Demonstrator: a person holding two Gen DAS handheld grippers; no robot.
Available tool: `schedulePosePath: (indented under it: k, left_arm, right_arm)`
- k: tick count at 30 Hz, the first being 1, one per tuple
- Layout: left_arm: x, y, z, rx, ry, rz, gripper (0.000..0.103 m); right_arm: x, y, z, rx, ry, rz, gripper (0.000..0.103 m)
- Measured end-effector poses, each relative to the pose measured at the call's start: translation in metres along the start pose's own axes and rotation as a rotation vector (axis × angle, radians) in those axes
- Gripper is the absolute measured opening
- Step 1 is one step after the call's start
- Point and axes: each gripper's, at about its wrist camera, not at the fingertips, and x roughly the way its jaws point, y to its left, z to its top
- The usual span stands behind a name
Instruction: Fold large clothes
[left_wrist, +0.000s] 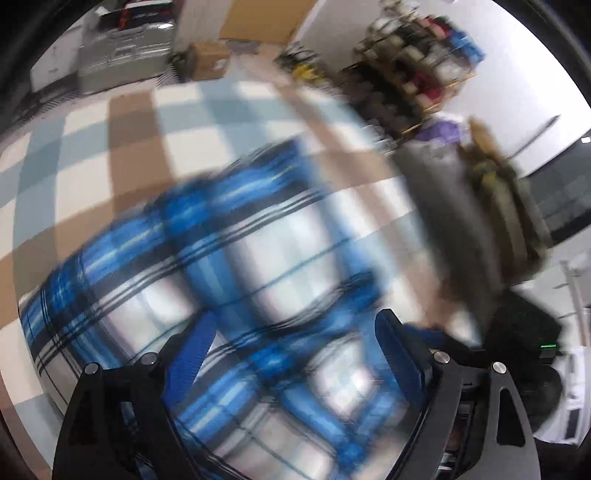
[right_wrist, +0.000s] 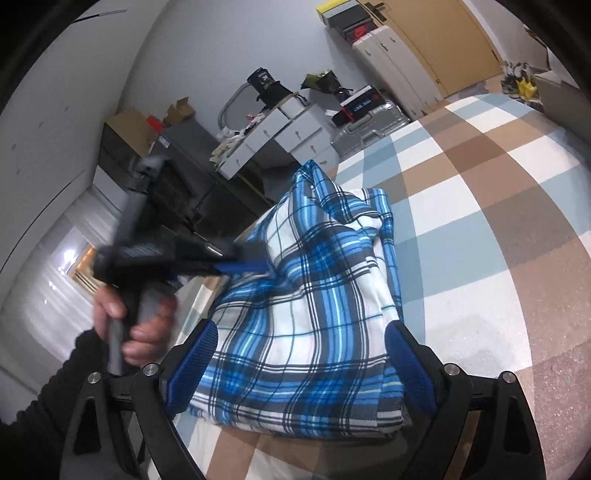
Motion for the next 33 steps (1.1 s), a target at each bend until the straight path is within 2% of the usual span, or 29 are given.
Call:
schedulePosePath:
  k: [3,4,6,9,13,14,16,18,20,22,25,26,27,28,31,33]
  left_arm:
    - [-0.014,-0.02,0.016,0.056,-0.085,-0.02,0.084]
    - [-0.008,-0.023,0.023,0.054,-0.077,-0.045,0.084]
    - [0.016,-0.02,0.03,0.029,-0.028,-0.049,0.084]
    - [0.058,0.005,0.033,-0.052,0.044,-0.056,0.083]
    - [0.041,0.011,0.043,-0.149,0.047,-0.126,0.083]
    - [0.026,0.005,0.04,-0.15,0.02,-0.135,0.083]
    - [-0.001,-0.013,0.027,-0.103,-0.036,-0.129,0.083]
    - [-0.019,-0.034,-0.005,-0.021,-0.053,-0.152,0.085]
    - [-0.021,-0.045,-0.04,0.035,-0.039,-0.144,0.085]
    - [-0.008,-0.049,-0.068,0.075,0.018,-0.129,0.085]
    - [0.023,-0.029,-0.105,0.02,0.092,-0.13,0.084]
    - [0.03,-0.023,-0.112,0.004,0.077,-0.126,0.082]
    - [0.03,-0.022,-0.118,0.015,0.018,-0.132,0.083]
    - [0.029,-0.027,-0.121,0.039,0.001,-0.111,0.083]
    - [0.026,-0.037,-0.121,0.001,0.0,-0.058,0.083]
    - [0.015,-0.045,-0.122,-0.011,-0.03,-0.081,0.084]
  right_arm:
    - [-0.001,0.0,-0.002,0.008,0.001,0.004,0.093]
    - [-0.003,0.0,-0.003,0.009,0.001,0.006,0.093]
    - [-0.004,-0.001,-0.002,0.014,-0.003,0.01,0.093]
    - [-0.006,-0.005,0.0,0.03,-0.016,0.01,0.093]
    - [-0.005,-0.01,0.002,0.06,-0.013,0.017,0.093]
    - [-0.005,-0.01,0.002,0.064,-0.013,0.016,0.093]
    - [-0.005,-0.011,0.002,0.072,-0.007,0.011,0.093]
    - [-0.005,-0.011,0.001,0.073,-0.006,0.009,0.093]
    - [-0.006,-0.01,0.001,0.075,-0.009,0.009,0.093]
    - [-0.005,-0.011,0.001,0.082,-0.006,0.008,0.093]
    - [-0.006,-0.015,0.002,0.102,-0.007,0.014,0.093]
    - [-0.007,-0.016,0.001,0.112,-0.008,0.018,0.093]
    - [-0.008,-0.018,0.001,0.124,-0.008,0.023,0.094]
    - [-0.008,-0.02,0.001,0.138,-0.008,0.025,0.093]
    - [-0.013,-0.022,0.0,0.145,-0.026,0.032,0.096]
    - [-0.015,-0.022,0.0,0.15,-0.034,0.043,0.097]
